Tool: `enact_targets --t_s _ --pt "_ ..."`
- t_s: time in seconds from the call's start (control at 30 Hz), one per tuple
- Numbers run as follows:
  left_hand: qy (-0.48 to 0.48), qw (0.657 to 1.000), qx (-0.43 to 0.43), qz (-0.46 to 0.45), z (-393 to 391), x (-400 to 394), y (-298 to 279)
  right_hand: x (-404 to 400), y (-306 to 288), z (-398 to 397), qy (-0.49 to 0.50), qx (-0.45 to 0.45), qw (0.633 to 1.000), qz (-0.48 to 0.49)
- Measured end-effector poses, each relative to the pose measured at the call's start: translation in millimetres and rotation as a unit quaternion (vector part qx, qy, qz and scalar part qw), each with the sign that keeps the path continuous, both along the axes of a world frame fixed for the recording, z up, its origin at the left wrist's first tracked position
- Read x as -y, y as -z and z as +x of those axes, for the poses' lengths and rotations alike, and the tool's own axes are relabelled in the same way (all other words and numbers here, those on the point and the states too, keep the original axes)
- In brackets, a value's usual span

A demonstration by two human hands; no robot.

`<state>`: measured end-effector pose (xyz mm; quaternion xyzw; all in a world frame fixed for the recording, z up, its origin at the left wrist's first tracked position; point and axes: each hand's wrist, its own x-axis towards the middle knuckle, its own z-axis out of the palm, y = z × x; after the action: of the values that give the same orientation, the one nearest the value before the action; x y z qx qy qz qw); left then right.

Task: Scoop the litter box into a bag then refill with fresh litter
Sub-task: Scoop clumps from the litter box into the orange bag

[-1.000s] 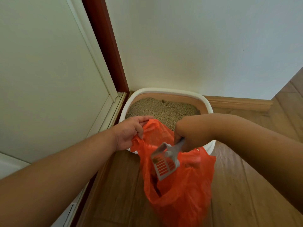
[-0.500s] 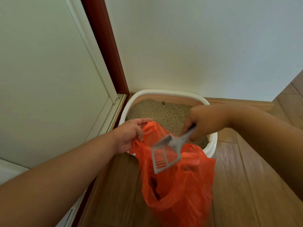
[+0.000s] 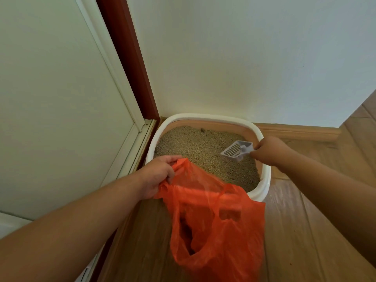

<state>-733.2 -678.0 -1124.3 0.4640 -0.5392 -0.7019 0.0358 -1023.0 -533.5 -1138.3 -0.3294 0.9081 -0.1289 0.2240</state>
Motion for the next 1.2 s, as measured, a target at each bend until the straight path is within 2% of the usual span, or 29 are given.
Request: enact_targets --t_s 0.23,0.47,0.8,0.97,1.2 --pt "0.012 1.000 -0.002 0.004 -3 2 4 18 22 9 -0.027 -0.010 0.994 0.110" --pt "0.021 1.000 -0.010 0.013 -5 3 5 33 60 -5 0.023 0.002 0.993 0.113" --pt "0.011 1.000 -0.017 0.024 -10 10 15 49 104 -30 0.054 0.017 0.996 0.073" --pt "0.001 0.999 -0.024 0.040 -13 13 19 57 119 -33 0.010 0.020 1.000 0.003" --pt "-0.001 0.998 -0.025 0.052 -12 21 25 92 126 -20 -0.046 0.031 0.998 -0.035"
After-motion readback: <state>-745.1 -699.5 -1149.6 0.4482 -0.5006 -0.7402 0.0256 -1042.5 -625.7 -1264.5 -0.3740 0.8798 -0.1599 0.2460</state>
